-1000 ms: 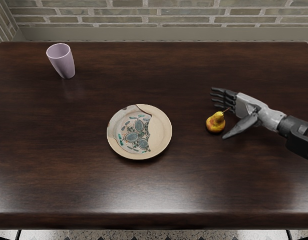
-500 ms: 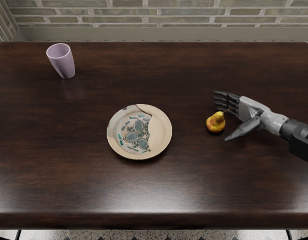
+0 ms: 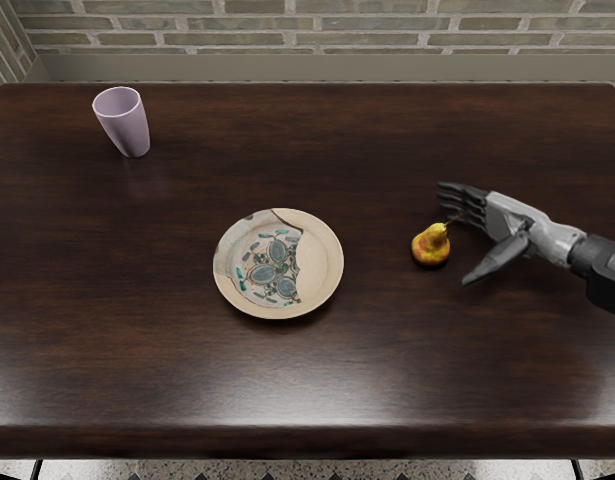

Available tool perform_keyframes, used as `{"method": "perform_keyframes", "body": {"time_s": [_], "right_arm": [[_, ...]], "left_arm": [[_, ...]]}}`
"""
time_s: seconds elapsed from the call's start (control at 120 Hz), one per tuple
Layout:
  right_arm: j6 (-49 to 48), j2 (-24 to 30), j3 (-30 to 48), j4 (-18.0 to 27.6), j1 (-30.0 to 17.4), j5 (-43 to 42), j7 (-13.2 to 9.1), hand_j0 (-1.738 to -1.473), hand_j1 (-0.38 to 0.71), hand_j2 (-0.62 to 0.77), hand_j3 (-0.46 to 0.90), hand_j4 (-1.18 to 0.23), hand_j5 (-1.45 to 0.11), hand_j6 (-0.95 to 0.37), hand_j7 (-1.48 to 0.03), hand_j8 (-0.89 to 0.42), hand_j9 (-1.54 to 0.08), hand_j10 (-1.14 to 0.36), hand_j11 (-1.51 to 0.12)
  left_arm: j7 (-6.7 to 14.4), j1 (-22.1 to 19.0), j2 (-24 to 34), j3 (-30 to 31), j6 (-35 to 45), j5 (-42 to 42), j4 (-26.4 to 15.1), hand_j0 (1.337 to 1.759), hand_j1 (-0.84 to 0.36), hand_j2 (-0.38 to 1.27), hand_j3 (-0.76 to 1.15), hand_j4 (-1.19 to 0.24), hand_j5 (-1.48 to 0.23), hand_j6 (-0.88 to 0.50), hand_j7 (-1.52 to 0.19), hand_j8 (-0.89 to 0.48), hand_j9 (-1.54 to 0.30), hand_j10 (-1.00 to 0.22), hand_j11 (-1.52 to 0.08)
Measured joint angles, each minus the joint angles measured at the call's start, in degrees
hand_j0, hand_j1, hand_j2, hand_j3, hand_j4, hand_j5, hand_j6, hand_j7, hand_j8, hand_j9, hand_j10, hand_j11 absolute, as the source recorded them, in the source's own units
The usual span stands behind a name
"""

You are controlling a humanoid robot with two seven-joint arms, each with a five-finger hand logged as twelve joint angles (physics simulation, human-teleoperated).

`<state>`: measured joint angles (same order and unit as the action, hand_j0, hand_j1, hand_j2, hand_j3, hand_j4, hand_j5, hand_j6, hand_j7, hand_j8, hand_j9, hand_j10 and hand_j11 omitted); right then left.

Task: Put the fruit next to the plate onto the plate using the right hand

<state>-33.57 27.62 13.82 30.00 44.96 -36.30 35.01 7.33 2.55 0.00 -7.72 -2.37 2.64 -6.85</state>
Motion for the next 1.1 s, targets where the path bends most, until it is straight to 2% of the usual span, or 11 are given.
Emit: {"method": "perform_keyframes", "body": {"time_s": [0.1,0.442,0.883,1.025,1.1], "right_arm": [[0.10,-0.03,-0.05,-0.11,0.21,-0.40,-0.07,-1.658,-0.28,-0.01,0.00,-0.05,-0.08,-0.06,-0.07,-0.05,-0.08,-0.09,-0.18],[-1.23,-1.31,0.20,0.21,2.01,-0.17,-0.01,-1.658,-0.28,-0.01,0.00,-0.06,-0.07,-0.06,-0.07,-0.06,-0.07,-0.07,-0.09],[-1.41,-3.16,-0.44,0.21,2.36,-0.55,-0.01,-1.658,-0.26,-0.01,0.00,-0.08,-0.10,-0.08,-0.10,-0.08,-0.10,-0.08,-0.10],[-1.41,-3.18,-0.54,0.28,2.22,-0.78,-0.01,-1.658,-0.24,-0.02,0.00,-0.10,-0.12,-0.10,-0.12,-0.10,-0.12,-0.10,-0.12],[-1.41,-3.17,-1.16,0.28,2.26,-0.94,-0.01,-1.658,-0.19,-0.02,0.00,-0.14,-0.17,-0.14,-0.17,-0.14,-0.17,-0.13,-0.17]], "left_arm": [[-0.01,0.00,0.00,-0.01,0.00,-0.01,0.00,1.658,0.35,0.00,0.00,0.00,0.00,0.00,0.00,0.00,0.00,0.00,0.00],[-0.01,0.00,0.00,-0.02,0.00,-0.01,0.01,1.658,0.35,0.00,0.00,0.00,0.00,0.00,0.00,0.00,0.00,0.00,0.00],[-0.01,0.00,0.00,-0.02,0.00,-0.01,0.01,1.658,0.35,0.00,0.00,0.00,0.00,0.00,0.00,0.00,0.00,0.00,0.00],[0.01,0.00,0.00,-0.02,0.00,-0.01,0.01,1.658,0.35,0.00,0.00,0.00,0.00,0.00,0.00,0.00,0.00,0.00,0.00],[0.01,0.00,0.00,-0.02,0.00,-0.01,0.01,1.658,0.35,0.00,0.00,0.00,0.00,0.00,0.00,0.00,0.00,0.00,0.00]]}}
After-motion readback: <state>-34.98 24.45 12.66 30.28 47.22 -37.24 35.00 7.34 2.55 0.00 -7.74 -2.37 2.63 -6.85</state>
